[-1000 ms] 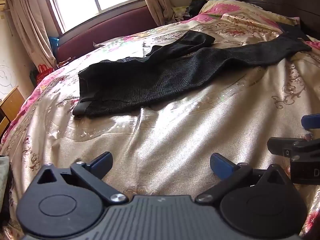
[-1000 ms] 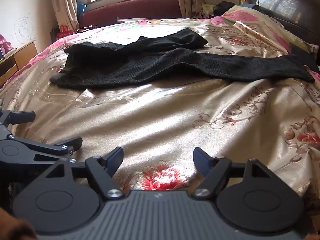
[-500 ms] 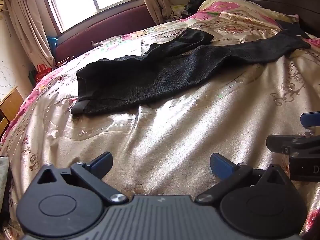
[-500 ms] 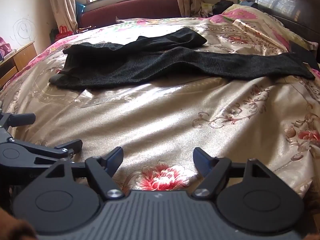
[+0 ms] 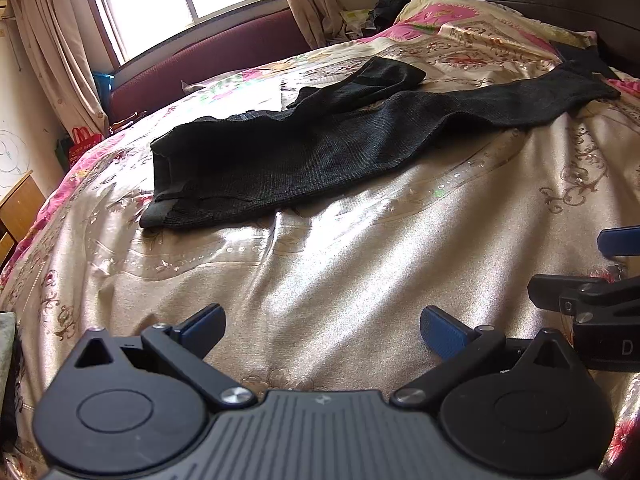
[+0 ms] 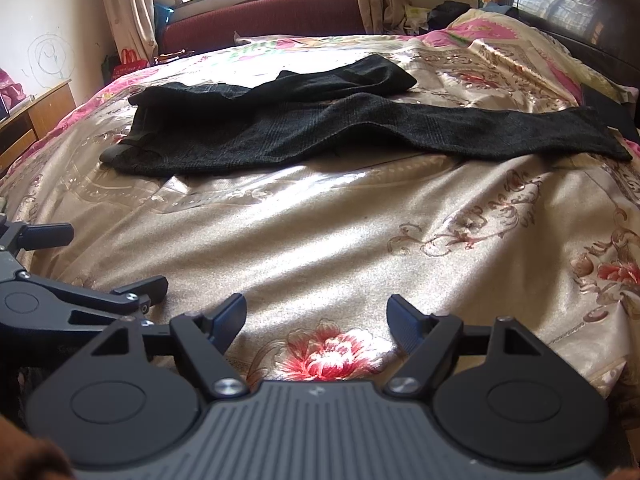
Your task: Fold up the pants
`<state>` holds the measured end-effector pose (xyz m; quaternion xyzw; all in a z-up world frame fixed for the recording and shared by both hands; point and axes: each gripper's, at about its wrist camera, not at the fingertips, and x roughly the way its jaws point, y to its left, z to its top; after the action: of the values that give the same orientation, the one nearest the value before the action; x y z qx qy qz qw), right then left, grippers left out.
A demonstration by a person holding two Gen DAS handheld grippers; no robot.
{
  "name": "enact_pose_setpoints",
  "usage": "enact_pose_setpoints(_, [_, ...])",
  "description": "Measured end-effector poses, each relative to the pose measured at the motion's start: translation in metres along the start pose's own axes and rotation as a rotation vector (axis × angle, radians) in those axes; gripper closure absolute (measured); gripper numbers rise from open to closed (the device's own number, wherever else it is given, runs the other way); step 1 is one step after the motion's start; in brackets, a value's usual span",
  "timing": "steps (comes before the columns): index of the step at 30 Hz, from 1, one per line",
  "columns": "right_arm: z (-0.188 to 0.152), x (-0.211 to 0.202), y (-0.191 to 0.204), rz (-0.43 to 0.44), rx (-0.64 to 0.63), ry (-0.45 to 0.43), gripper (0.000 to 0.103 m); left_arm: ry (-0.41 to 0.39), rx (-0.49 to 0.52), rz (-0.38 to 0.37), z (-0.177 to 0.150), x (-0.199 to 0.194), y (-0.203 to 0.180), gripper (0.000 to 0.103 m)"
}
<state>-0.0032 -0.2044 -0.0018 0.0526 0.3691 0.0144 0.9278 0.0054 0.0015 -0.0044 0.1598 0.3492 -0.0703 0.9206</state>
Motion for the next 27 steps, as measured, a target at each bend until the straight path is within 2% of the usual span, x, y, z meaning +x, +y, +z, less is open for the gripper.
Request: enact_pose_setpoints(27, [-0.0011, 0.0001, 0.0023, 0.002, -0.007, 0.001, 0.025, 0.013, -0.014, -0.02, -0.0001, 0.0015, 0.0005, 0.0])
